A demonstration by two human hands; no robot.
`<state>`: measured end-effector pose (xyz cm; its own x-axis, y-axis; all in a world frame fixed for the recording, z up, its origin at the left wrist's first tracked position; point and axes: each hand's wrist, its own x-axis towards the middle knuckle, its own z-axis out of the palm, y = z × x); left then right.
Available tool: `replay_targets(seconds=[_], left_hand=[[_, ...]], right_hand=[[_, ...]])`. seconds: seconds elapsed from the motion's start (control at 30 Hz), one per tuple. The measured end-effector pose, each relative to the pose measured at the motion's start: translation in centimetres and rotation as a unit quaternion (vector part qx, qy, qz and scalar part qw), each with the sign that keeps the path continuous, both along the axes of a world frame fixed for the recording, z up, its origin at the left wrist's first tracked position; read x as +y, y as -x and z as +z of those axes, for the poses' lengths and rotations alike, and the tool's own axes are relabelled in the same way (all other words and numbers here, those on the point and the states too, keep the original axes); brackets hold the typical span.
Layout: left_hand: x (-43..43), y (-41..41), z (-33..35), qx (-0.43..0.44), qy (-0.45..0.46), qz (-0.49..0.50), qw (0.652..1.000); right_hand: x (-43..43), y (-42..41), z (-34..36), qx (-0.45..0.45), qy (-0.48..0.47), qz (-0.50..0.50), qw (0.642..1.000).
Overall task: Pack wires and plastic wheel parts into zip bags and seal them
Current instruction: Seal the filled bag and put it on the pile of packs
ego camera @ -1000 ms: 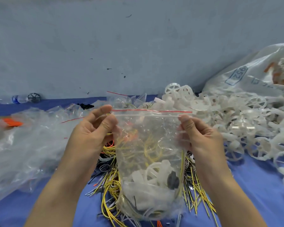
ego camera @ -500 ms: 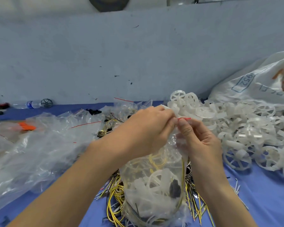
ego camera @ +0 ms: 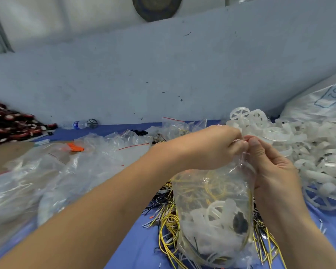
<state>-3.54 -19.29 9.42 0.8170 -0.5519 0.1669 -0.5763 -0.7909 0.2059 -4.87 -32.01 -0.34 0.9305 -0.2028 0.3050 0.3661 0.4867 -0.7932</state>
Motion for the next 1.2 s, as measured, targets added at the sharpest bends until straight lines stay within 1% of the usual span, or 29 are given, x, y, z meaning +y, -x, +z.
replay_targets(seconds=[0.13, 0.2, 0.27, 0.33, 0.47, 0.53, 0.63, 0.73, 0.83, 0.9, 1.0, 1.1, 1.2], left_hand=[[-0.2, -0.1, 0.7, 0.001, -0.009, 0.005, 1.0], [-0.6, -0.2, 0.4, -0.002, -0.024, 0.007, 1.0], [-1.2, -0.1, -0.2, -0.04, -0.059, 0.009, 0.997], [-1.4, -0.1, -0.9, -0.084, -0.078, -0.001, 0.993], [-1.0, -0.1, -1.9, -0.159, -0.069, -0.042, 0.984], [-0.2, 0.0, -2.1, -0.185, -0.065, -0.043, 0.98], [0.9, 0.2, -2.5, -0.167, -0.083, -0.014, 0.982], [2.3, 0.6, -2.9, -0.154, -0.08, 0.0, 0.985], [3.8, 1.0, -3.1, -0.176, -0.058, -0.022, 0.982], [4.9, 1.0, -3.2, -0.174, -0.033, -0.034, 0.984], [6.2, 0.7, -3.3, -0.143, -0.01, -0.039, 0.989], [7.1, 0.5, -3.0, -0.109, 0.007, -0.038, 0.993], [7.1, 0.8, -1.9, -0.049, 0.041, -0.026, 0.998]], right_hand=[[0.2, 0.0, 0.0, -0.001, 0.012, 0.006, 1.0], [0.2, 0.0, 0.0, -0.001, -0.001, 0.0, 1.0], [0.1, -0.1, 0.0, 0.008, -0.019, -0.016, 1.0], [0.1, -0.3, 0.0, 0.023, -0.017, -0.045, 0.999], [0.0, -0.1, 0.0, 0.031, -0.004, -0.086, 0.996], [0.0, -0.1, 0.0, 0.038, -0.009, -0.097, 0.994], [-0.7, -0.4, 0.0, 0.05, -0.038, -0.117, 0.991], [-1.2, -0.6, 0.0, 0.06, -0.058, -0.12, 0.989], [-1.2, -0.6, -0.1, 0.062, -0.051, -0.129, 0.988], [-1.4, -0.5, 0.0, 0.064, -0.046, -0.136, 0.988], [-2.0, -0.2, 0.1, 0.066, -0.042, -0.138, 0.987], [-2.4, 0.1, 0.2, 0.05, -0.028, -0.11, 0.992], [-2.2, 0.5, 0.3, 0.031, -0.01, -0.08, 0.996]])
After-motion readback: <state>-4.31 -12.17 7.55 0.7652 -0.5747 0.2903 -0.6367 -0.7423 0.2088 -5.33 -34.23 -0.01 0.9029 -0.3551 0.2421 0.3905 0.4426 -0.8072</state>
